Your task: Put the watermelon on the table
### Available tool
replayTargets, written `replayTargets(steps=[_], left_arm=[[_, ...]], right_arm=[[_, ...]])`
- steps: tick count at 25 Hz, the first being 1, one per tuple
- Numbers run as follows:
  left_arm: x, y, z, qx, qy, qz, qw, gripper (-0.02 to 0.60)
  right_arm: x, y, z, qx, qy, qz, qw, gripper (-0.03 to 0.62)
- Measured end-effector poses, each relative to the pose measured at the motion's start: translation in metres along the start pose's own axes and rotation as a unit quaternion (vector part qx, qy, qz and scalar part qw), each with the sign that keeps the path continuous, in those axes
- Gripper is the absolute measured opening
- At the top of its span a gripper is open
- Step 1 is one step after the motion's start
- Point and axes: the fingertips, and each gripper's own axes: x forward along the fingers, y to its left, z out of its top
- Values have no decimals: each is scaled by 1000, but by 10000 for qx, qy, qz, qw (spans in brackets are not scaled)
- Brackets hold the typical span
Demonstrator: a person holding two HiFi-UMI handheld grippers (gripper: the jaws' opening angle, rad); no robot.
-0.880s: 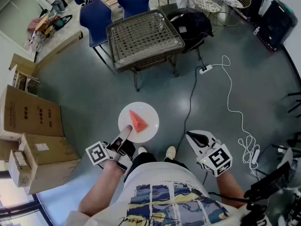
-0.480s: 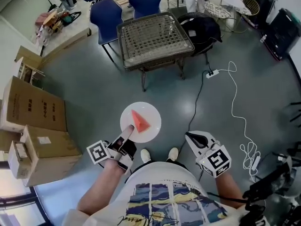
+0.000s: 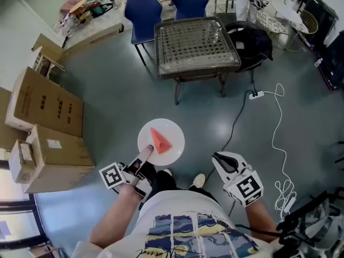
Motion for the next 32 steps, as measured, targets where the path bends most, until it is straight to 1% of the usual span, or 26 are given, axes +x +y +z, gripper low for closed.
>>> replayTargets(steps=[4, 8, 12, 16, 20, 24, 27, 30, 32], left_arm=[[4, 12, 11, -119, -82, 75, 9999, 26], [30, 17, 40, -138, 27, 24, 9999, 26], [78, 29, 83, -92, 359, -123, 9992, 26], [131, 42, 139, -12, 764, -228, 9968, 26], [172, 40, 199, 57, 1045, -376, 9938, 26], [209, 42, 249, 102, 1322, -420, 9903, 26], [233, 50, 278, 62, 1399, -410, 9893, 25], [251, 61, 296, 19, 1392, -385, 9895, 26], [271, 65, 309, 9, 1406, -390, 9893, 26]], right_arm=[[20, -11, 0, 2, 14, 25, 10000, 14], [47, -37, 15, 1, -8, -112, 9999, 25], [82, -74, 33, -29, 57, -465, 9989, 25], [127, -109, 56, 78, 147, -848, 9963, 25], [181, -132, 86, 33, 250, -1027, 9944, 25], [229, -163, 115, 160, 175, -1241, 9920, 25], [260, -181, 126, 264, 180, -1293, 9911, 25], [280, -193, 129, 287, 228, -1239, 9916, 25], [292, -212, 132, 351, 245, -1242, 9913, 25]])
